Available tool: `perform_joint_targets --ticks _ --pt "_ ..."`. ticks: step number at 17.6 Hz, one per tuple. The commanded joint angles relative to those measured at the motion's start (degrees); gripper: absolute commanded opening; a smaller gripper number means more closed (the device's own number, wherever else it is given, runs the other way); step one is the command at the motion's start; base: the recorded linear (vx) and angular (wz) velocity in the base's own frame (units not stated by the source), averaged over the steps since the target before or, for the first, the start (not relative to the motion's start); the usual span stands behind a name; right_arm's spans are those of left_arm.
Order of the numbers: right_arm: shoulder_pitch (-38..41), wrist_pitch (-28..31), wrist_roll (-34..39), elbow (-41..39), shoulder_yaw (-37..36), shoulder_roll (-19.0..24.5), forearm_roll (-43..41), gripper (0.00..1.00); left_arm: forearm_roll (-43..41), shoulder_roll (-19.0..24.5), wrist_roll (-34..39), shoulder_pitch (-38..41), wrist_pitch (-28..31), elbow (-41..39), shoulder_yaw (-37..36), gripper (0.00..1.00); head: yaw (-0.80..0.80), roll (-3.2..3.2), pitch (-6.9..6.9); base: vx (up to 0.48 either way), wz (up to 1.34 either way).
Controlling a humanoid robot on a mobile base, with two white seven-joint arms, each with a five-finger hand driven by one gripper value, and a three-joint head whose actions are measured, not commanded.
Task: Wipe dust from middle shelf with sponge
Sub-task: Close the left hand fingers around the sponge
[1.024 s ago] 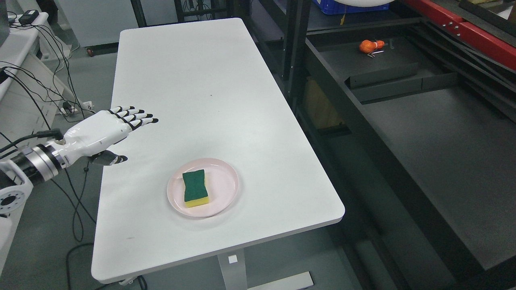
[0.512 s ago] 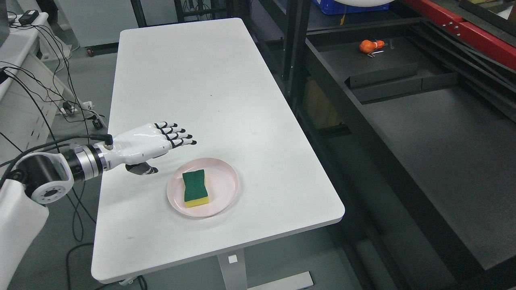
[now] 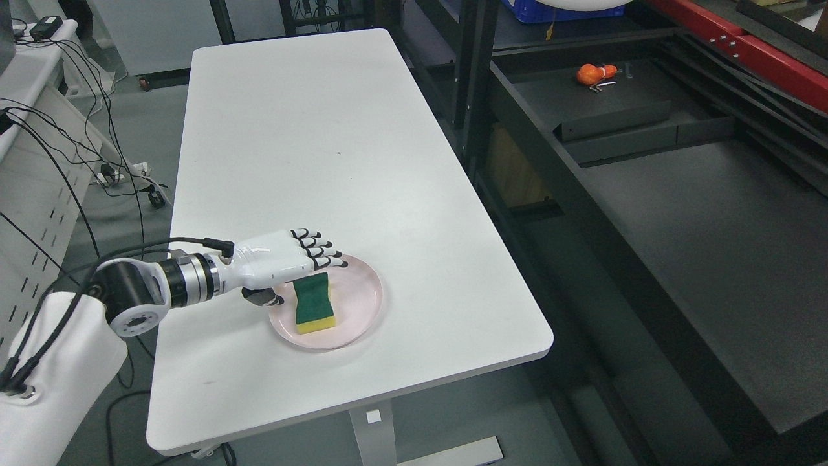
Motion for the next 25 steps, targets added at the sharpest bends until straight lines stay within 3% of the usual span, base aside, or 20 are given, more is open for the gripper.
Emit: perform_joint_targets --ticks 1,4,17,20,25 --pt "-0.03 4.19 0.0 -1.0 0.0 -1.0 0.0 1.0 -1.37 -3.09 -0.79 0.05 0.15 2.18 -4.37 0.98 0.0 0.0 0.0 0.0 0.0" --pt "0.06 4.19 0.0 -1.0 0.0 -1.0 0.0 1.0 -1.28 -3.09 -7.98 0.14 0.24 2.18 -3.32 0.98 0.0 0.0 0.0 0.0 0.0" --pt "-0.03 4.11 -0.09 -1.0 0.0 -1.0 0.0 1.0 -1.46 -3.09 -8.79 0.75 0.41 4.81 -0.41 0.87 0.0 0.0 0.0 0.0 0.0" --pt "0.06 4.19 0.0 -1.0 0.0 -1.0 0.0 1.0 -1.46 -3.53 -8.79 0.75 0.41 6.48 1.33 0.8 0.0 0.0 0.0 -0.004 0.04" --pt "-0.03 4.11 0.0 -1.0 0.0 -1.0 0.0 1.0 -1.11 -4.85 -8.79 0.84 0.24 7.36 4.94 0.6 0.0 0.0 0.0 0.0 0.0"
